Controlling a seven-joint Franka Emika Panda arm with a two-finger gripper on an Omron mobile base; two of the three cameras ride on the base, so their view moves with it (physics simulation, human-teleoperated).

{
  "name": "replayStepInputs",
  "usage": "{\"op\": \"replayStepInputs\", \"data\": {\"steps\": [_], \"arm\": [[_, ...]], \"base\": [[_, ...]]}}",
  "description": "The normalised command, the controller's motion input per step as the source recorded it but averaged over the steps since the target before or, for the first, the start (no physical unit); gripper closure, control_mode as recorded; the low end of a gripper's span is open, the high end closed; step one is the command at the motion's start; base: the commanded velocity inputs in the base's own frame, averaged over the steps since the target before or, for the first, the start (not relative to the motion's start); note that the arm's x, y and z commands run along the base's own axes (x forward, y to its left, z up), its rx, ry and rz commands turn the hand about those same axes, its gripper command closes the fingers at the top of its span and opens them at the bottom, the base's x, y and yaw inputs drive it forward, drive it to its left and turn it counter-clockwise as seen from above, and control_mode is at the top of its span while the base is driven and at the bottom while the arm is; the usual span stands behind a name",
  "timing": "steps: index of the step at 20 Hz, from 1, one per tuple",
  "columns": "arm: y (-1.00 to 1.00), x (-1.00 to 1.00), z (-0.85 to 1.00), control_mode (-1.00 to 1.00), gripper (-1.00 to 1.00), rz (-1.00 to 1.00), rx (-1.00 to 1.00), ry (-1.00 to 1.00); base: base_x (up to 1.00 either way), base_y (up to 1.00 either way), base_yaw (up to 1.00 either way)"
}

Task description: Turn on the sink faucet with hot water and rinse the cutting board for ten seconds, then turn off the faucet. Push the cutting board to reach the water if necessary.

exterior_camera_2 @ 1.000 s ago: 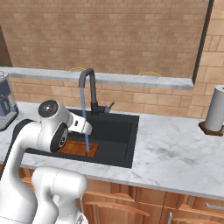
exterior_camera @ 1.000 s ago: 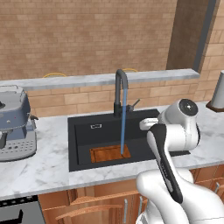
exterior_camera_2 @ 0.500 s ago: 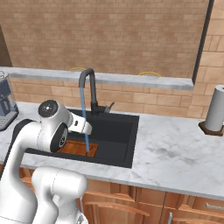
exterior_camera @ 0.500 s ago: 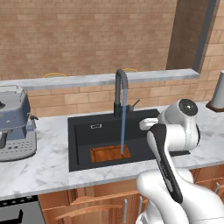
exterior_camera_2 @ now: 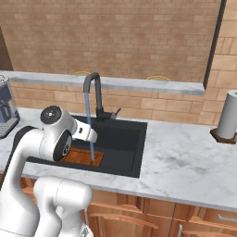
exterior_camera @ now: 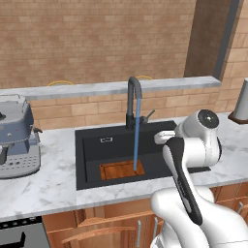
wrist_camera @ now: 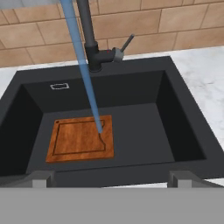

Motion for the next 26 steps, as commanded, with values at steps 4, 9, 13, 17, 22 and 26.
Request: {"op": "replayStepInputs", "data": {"steps": [4,9,13,17,22,26], "arm": [[0.00,0.00,0.00,-1.00,-1.00,0.00,0.00,0.00],[0.00,0.00,0.00,-1.00,-1.00,0.00,0.00,0.00],[0.00,0.00,0.00,-1.00,-1.00,0.00,0.00,0.00],[0.00,0.00,0.00,-1.00,-1.00,0.00,0.00,0.00],[0.00,0.00,0.00,-1.00,-1.00,0.00,0.00,0.00],[0.00,0.00,0.00,-1.00,-1.00,0.00,0.00,0.00]], "base": [[0.00,0.00,0.00],[0.00,0.00,0.00],[0.00,0.00,0.00],[0.00,0.00,0.00],[0.00,0.00,0.00],[0.00,0.00,0.00]]}}
